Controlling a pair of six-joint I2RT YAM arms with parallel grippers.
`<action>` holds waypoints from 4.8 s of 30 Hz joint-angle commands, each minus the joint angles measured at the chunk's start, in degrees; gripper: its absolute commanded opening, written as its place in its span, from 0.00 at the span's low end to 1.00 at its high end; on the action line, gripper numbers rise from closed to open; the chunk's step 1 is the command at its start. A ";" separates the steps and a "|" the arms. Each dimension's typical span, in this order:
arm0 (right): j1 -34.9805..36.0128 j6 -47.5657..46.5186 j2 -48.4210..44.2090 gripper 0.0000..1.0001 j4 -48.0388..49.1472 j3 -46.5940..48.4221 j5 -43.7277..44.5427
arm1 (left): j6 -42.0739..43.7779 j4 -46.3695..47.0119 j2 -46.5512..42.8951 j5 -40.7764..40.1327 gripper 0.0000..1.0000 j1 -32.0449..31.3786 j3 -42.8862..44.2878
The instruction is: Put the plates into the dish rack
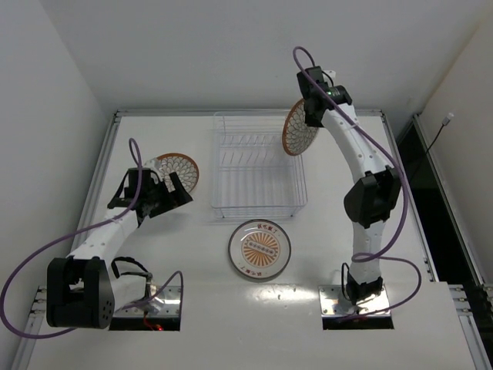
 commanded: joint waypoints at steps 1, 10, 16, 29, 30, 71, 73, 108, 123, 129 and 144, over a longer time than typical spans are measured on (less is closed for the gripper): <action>3.49 -1.40 -1.14 0.00 3.82 4.73 8.92 | 0.55 1.77 0.27 0.20 0.97 -0.59 0.99; 9.12 -4.21 2.28 0.00 3.29 4.73 16.65 | 0.55 1.77 0.27 0.20 0.97 -1.12 0.99; 11.85 -5.27 5.70 0.00 0.75 6.65 21.84 | 0.55 1.77 0.27 0.20 0.97 -1.12 0.99; 14.58 -7.38 12.04 0.00 -1.46 9.65 25.98 | 0.55 1.77 0.27 0.20 0.97 -1.64 0.99; 15.10 -7.90 12.04 0.00 -1.46 9.65 25.98 | 0.55 1.77 0.27 0.20 0.97 -1.64 0.99; 17.66 -5.79 2.32 0.77 -1.99 4.73 0.24 | 0.55 1.77 0.27 0.20 0.97 -1.64 0.99; 17.66 -6.93 -2.44 0.87 -0.50 2.82 -1.52 | 0.55 1.77 0.27 0.20 0.97 -1.64 0.99; 11.85 55.12 -72.70 0.92 30.44 -103.56 -51.64 | 0.55 1.77 -0.34 0.20 0.97 -2.17 0.99; 11.32 52.83 -57.49 0.72 41.69 -104.08 -49.87 | 0.55 2.30 0.18 2.04 0.97 -2.17 0.99; 14.40 51.25 -52.39 0.69 46.88 -104.08 -48.73 | 0.55 2.30 -0.95 2.66 0.97 -2.69 0.99; 21.60 50.37 -39.56 0.29 60.33 -104.18 -43.54 | 1.08 0.63 -9.74 -4.02 0.97 -3.31 1.60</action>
